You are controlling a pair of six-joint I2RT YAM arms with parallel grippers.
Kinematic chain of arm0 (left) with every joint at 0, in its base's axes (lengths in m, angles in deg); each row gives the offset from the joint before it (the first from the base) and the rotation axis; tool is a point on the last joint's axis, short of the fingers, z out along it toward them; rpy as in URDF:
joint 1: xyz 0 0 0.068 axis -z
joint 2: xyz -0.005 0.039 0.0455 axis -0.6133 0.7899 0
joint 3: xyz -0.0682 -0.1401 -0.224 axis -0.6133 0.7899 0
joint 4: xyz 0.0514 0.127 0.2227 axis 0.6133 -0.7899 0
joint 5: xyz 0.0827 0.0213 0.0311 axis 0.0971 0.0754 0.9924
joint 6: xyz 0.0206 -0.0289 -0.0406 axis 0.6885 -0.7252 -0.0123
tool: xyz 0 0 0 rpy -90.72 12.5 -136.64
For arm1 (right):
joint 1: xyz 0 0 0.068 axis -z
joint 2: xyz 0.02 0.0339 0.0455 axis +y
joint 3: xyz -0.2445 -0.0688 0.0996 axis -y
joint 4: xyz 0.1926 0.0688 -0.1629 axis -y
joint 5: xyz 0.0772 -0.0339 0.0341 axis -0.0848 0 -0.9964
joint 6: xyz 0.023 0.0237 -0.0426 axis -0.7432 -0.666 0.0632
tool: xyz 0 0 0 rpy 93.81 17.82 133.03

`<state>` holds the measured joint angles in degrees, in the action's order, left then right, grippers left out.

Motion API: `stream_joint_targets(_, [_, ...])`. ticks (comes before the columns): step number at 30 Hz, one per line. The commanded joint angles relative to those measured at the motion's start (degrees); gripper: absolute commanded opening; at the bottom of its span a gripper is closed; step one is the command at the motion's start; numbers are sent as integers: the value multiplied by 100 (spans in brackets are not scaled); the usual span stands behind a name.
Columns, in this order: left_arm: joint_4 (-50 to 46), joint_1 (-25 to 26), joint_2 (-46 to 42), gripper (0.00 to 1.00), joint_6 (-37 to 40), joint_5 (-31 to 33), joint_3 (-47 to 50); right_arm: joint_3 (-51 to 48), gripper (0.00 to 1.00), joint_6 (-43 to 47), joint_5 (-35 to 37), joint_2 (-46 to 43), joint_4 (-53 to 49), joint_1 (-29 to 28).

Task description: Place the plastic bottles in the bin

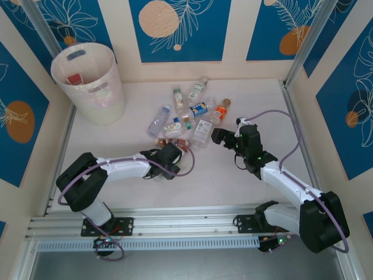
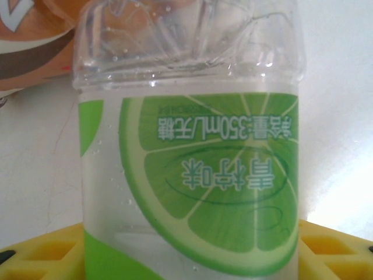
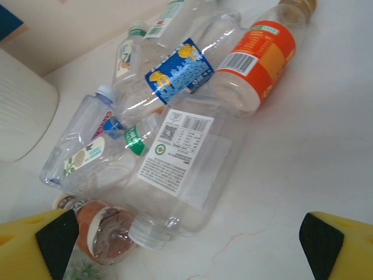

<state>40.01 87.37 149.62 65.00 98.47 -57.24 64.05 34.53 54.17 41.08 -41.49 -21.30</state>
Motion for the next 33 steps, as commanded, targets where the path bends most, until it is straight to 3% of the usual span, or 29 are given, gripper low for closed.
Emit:
stream_joint_targets(1, [174, 12, -244, 58, 38, -245, 112, 0, 100, 348, -450, -118, 323, 11])
stream_joint_targets(6, [295, 8, -445, 55, 73, -472, 196, 22, 99, 545, -782, -119, 384, -5])
stream_joint_targets(23, [855, -49, -1581, 46, 28, -1111, 524, 19, 100, 510, -730, -176, 409, -18])
stream_joint_targets(29, [1026, -310, -1969, 46, -260, -1472, 543, -15, 99, 493, -859, -181, 569, -34])
stream_joint_targets(33, [1824, -711, -2063, 46, -691, -1968, 769, -126, 100, 383, -932, -165, 889, -39])
